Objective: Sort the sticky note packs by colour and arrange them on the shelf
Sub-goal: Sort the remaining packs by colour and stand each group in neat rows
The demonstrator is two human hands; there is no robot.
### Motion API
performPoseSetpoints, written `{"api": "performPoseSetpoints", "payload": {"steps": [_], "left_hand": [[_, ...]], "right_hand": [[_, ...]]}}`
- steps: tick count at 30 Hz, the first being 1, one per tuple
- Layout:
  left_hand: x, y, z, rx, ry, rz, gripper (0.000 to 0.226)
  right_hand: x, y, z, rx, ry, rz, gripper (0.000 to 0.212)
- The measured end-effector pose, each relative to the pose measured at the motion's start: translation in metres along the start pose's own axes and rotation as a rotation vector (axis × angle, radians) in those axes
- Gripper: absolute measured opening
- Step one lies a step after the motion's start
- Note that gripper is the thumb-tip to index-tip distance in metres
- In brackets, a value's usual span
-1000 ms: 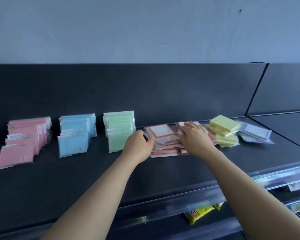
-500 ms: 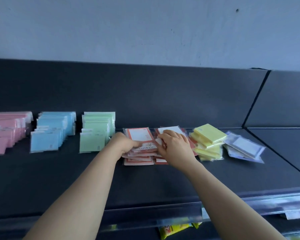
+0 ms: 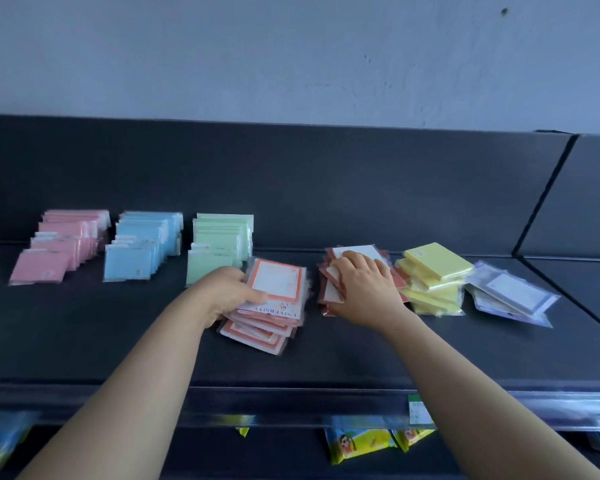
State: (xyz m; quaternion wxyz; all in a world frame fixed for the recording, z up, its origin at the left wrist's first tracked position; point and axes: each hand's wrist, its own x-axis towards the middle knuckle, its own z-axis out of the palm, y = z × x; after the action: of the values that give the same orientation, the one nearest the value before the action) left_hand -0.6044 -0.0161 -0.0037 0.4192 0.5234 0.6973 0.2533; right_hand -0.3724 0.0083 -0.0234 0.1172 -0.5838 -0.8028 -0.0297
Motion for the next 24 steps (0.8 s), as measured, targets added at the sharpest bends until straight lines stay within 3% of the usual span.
{"api": "performPoseSetpoints", "payload": {"steps": [7, 11, 17, 21, 24], "left_hand": [[-0.016, -0.015, -0.023, 0.088, -0.057, 0.109, 0.039], [-0.021, -0.024, -0.024, 0.067, -0.057, 0.213, 0.04], [-0.021, -0.042, -0.018, 0.111, 0.12, 0.293, 0.024], [-0.024, -0.047, -0.022, 0.027, 0.261, 0.3, 0.041], [-0.036, -0.048, -0.026, -0.093, 0.372, 0.316, 0.048]], "right_hand": [[-0.003, -0.045, -0.018, 0.399, -0.129, -0.102, 0.065], [0.002, -0.074, -0.021, 0.333, -0.256, -0.081, 0.048], [0.009, -0.076, -0.034, 0.366, -0.199, 0.043, 0.024], [0.005, -0.076, -0.043, 0.541, -0.112, 0.181, 0.018], [0.002, -0.08, -0.041, 0.802, 0.029, 0.339, 0.015]]}}
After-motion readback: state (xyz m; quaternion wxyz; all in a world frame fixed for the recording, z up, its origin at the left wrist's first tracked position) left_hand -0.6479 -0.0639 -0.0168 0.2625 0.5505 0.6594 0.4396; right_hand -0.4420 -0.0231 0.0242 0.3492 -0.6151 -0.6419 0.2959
